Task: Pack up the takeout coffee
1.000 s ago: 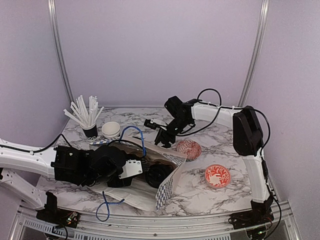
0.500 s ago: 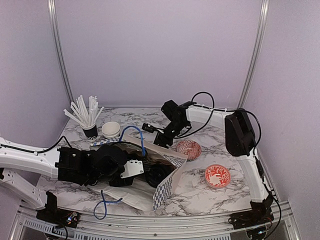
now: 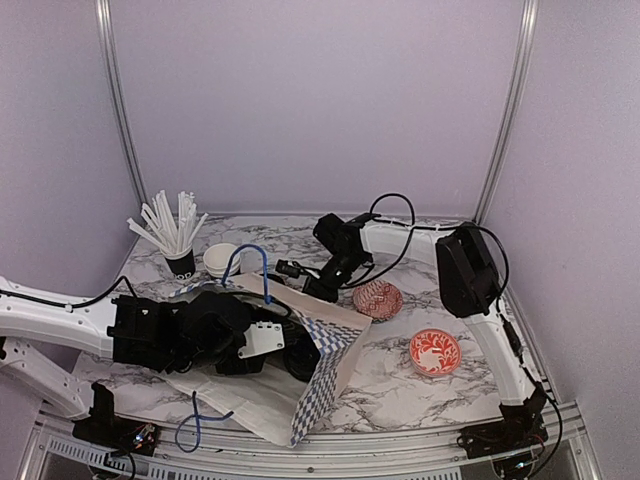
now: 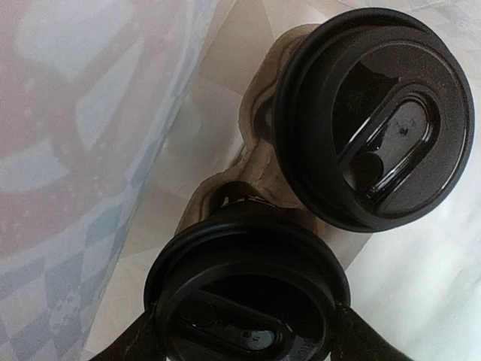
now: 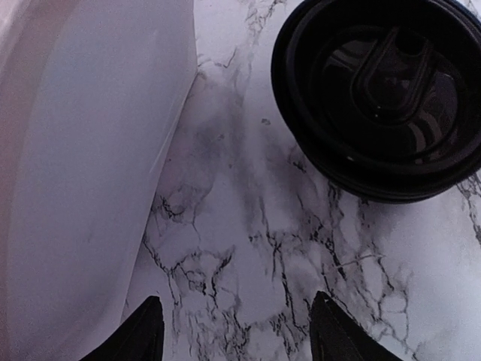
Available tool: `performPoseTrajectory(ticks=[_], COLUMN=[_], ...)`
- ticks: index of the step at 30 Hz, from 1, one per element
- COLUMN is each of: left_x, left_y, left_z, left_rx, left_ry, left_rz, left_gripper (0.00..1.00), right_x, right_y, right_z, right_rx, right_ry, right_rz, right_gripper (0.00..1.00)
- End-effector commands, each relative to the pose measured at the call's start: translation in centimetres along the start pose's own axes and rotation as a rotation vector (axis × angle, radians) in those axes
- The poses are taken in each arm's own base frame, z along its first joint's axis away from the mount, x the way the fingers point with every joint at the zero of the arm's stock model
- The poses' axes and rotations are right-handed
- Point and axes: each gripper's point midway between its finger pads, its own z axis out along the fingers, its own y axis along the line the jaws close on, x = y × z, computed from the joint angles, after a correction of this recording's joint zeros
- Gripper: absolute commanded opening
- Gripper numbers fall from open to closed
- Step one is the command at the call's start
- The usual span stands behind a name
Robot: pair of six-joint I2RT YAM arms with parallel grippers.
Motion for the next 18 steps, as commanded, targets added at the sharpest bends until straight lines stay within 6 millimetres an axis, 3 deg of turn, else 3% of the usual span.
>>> performPoseTrajectory(ticks=[1, 6, 12, 18], left_x=[-0.8, -1.2, -1.1, -0.3], left_y=[1.3, 1.1, -1.2, -2.4], left_z=[-1.2, -2.1, -2.1, -2.2], left_rx=[-0.024, 0.014, 0.162, 0.228], left_ry=[-0.053, -0.057, 0.010, 0.068], left_rz=[-0.057, -0.073, -0.067, -0.056], left_gripper=[0.47, 0.47, 0.47, 0.47], right_x=[-0.7, -0.6, -0.2, 0.2], right_y=[2.7, 3.7, 4.2, 1.5], right_z=[1.6, 2.5, 2.9, 2.0], right_rx=[-0.119, -0.178, -0.220, -0.069], right_ry=[-0.005, -0.005, 0.009, 0.050], right_rz=[-0.005, 0.014, 0.038, 0.036], right_gripper=[0.64, 0.64, 0.64, 0.67])
